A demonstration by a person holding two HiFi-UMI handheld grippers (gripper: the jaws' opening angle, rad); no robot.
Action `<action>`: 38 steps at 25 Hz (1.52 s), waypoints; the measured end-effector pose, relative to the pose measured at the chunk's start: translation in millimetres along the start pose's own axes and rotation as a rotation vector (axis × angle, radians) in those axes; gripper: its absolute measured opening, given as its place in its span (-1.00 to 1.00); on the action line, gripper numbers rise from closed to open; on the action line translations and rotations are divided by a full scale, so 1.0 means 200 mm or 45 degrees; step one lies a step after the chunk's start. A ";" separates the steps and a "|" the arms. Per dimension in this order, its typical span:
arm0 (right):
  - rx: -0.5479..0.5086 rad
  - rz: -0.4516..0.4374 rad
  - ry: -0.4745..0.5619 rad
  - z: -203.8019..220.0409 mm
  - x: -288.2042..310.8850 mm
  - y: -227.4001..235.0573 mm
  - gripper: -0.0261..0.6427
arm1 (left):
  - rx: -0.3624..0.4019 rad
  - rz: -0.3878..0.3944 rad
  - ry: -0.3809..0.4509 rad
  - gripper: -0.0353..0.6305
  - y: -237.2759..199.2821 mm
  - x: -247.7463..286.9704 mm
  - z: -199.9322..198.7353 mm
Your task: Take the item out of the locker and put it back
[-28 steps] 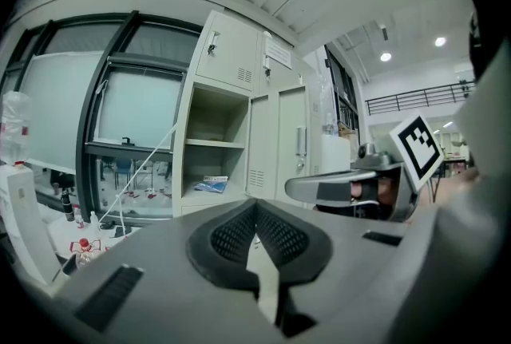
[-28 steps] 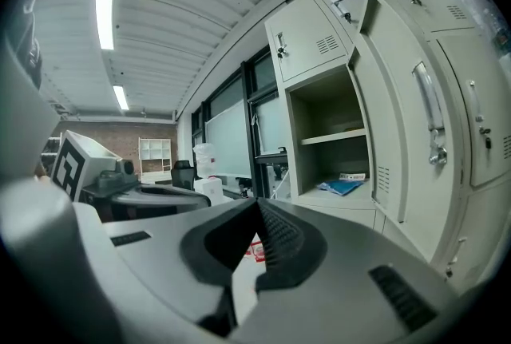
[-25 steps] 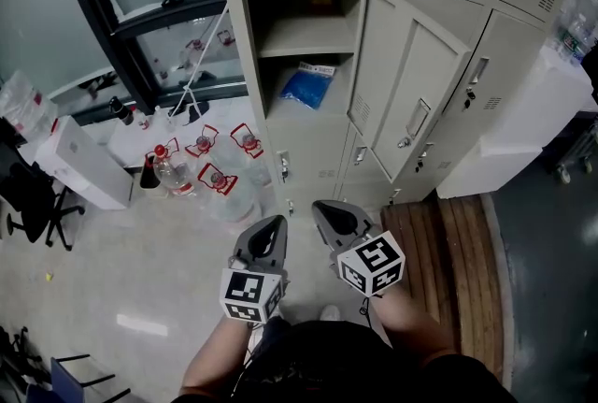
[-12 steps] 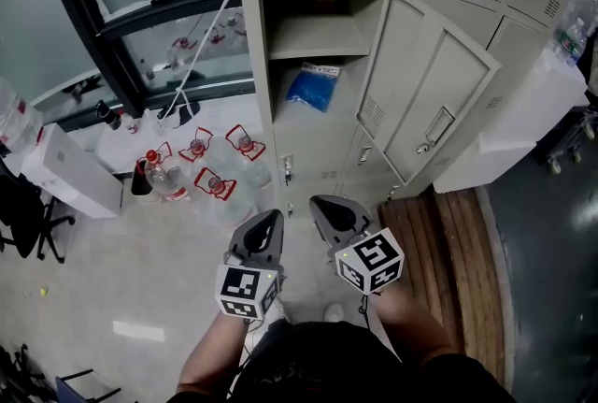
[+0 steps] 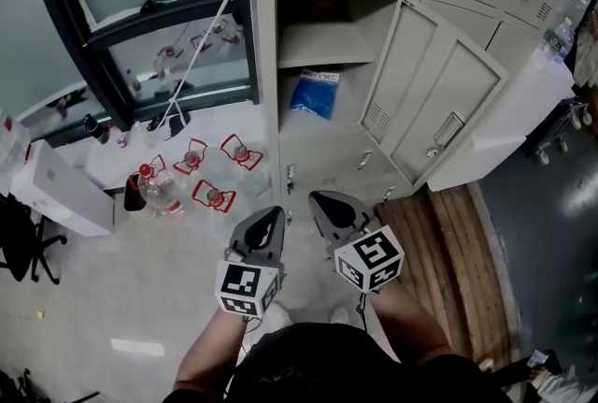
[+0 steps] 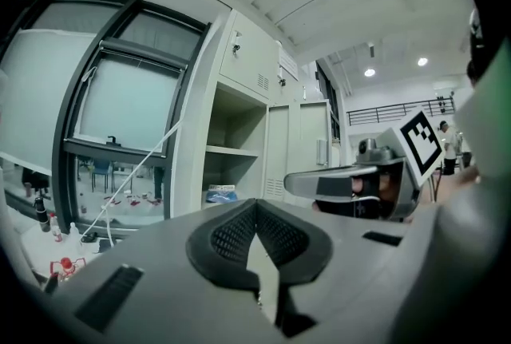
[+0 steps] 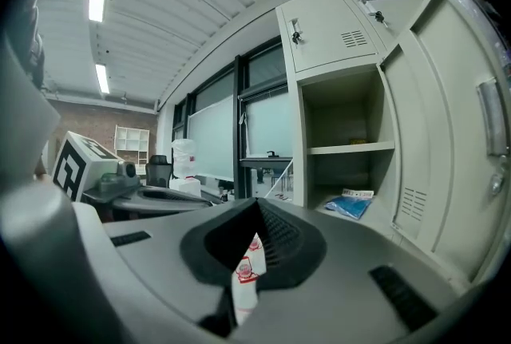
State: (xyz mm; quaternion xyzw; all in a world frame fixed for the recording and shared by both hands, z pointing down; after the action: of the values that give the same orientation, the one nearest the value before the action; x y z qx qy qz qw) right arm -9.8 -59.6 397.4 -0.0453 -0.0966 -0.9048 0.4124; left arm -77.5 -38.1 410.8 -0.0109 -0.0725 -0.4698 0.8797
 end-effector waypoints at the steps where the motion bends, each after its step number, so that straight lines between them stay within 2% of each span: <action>1: 0.000 0.011 0.004 -0.01 0.01 -0.01 -0.92 | 0.002 0.012 0.003 -0.88 -0.02 0.00 0.00; 18: -0.038 0.162 0.048 -0.13 0.20 0.07 -0.92 | 0.029 0.148 0.041 -0.88 -0.19 0.08 -0.05; 32: -0.059 0.132 0.010 -0.15 0.44 0.41 -0.92 | 0.026 0.116 0.022 -0.88 -0.26 0.39 -0.05; 38: -0.060 0.111 -0.034 -0.12 0.56 0.64 -0.76 | 0.001 0.084 -0.004 -0.88 -0.30 0.58 -0.03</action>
State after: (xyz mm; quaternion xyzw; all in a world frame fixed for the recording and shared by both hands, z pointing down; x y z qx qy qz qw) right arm 12.5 -229.5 408.7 -0.0715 -0.0787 -0.8873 0.4488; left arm -61.8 -167.7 418.5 -0.0137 -0.0736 -0.4403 0.8947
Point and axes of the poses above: the fingertips, and each gripper's own axes: x forward along the fingers, y to its right, z out of its underside, the point moved 1 cm from there along -x, backward along the fingers, and after that the axes turned 7 degrees about x, right-handed, at the moved point
